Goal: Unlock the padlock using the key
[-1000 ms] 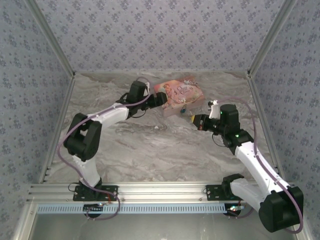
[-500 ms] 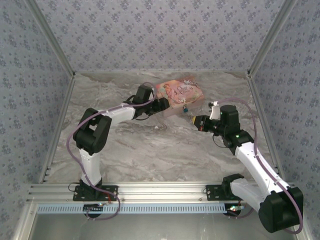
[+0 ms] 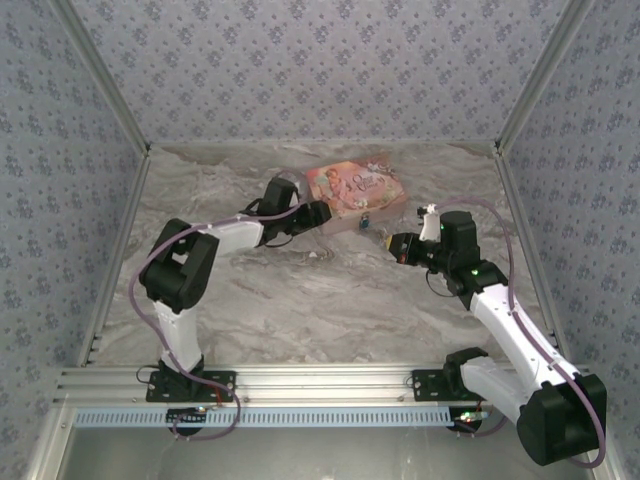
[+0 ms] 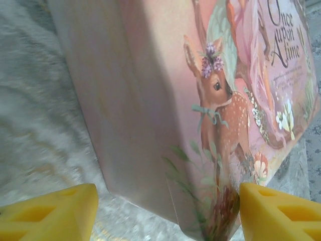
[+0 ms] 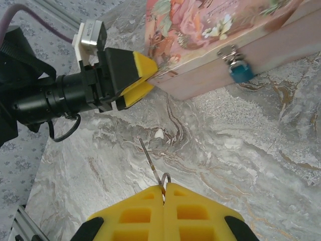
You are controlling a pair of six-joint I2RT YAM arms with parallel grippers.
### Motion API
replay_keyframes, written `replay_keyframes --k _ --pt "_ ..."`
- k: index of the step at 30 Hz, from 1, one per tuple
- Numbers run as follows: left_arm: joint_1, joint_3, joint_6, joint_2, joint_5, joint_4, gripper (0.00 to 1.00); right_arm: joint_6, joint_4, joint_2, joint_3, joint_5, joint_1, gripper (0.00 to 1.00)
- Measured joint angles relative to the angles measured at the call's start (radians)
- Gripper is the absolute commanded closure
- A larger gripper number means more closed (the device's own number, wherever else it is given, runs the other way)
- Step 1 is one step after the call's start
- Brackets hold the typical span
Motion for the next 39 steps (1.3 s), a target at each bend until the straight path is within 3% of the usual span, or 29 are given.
replay_keyframes --k 9,18,26,32,39 --pt "0.078 -0.186 0.016 -0.166 -0.036 -0.004 0.24 -0.008 0.012 0.016 0.0 -0.014 0.0 1.0" --pt "0.102 -0.276 0.111 -0.313 -0.089 -0.068 0.17 0.014 0.127 0.119 -0.002 -0.081 0.008 1.0" --pt "0.093 -0.457 0.246 -0.52 0.002 0.109 0.16 0.077 0.29 0.282 -0.002 -0.139 0.009 1.0" --pt "0.027 -0.494 0.358 -0.503 0.111 0.203 0.17 0.092 0.348 0.447 0.039 -0.152 0.006 1.0" --pt "-0.04 -0.436 0.407 -0.325 0.172 0.264 0.2 0.088 0.362 0.565 0.145 -0.129 -0.002 1.0"
